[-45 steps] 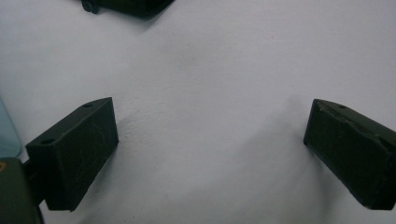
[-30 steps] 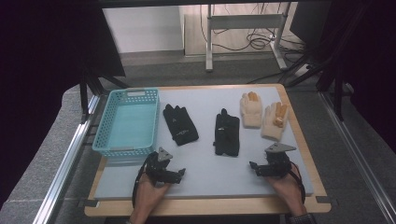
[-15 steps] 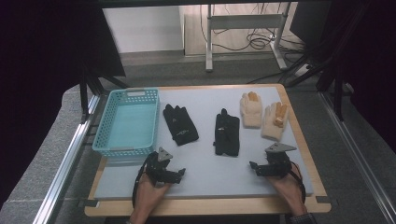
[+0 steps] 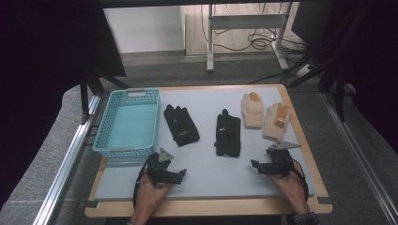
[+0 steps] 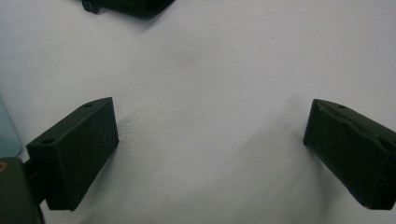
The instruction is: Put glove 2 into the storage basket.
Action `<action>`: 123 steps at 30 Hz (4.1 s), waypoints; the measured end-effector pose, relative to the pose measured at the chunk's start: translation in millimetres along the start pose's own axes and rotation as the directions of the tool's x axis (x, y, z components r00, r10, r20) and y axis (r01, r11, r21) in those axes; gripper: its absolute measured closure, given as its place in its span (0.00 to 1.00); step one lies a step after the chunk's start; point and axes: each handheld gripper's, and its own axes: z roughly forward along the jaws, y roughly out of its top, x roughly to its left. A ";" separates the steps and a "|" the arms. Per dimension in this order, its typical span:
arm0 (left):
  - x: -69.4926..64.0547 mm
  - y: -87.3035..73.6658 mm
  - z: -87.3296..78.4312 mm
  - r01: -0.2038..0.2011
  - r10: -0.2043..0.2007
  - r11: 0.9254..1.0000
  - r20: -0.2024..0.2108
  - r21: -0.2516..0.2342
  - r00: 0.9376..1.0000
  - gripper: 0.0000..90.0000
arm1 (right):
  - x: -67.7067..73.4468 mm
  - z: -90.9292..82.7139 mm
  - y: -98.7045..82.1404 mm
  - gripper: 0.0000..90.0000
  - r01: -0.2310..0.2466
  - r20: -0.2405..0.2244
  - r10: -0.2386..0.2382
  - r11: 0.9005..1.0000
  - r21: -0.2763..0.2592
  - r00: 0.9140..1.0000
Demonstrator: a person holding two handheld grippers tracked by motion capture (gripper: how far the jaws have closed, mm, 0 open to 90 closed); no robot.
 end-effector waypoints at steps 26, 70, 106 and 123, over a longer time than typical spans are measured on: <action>-0.1 -0.1 -0.1 0.001 -0.001 1.000 0.000 0.000 1.000 0.04 | 10.4 11.0 29.9 0.23 0.066 -0.026 -0.066 0.998 0.011 0.997; 0.1 -0.2 -0.2 -0.002 0.002 1.000 0.001 0.001 1.000 0.04 | 13.7 110.0 106.3 0.49 0.113 -0.032 -0.110 0.990 0.081 0.993; 0.3 -0.2 -0.4 -0.004 0.004 1.000 0.000 0.002 1.000 0.04 | 84.9 33.0 80.0 0.88 0.107 -0.193 -0.110 0.994 -0.027 0.975; 0.1 -0.2 -0.4 -0.001 0.001 1.000 0.000 0.002 1.000 0.04 | 72.1 48.6 86.8 0.47 0.095 -0.199 -0.097 0.995 -0.019 0.975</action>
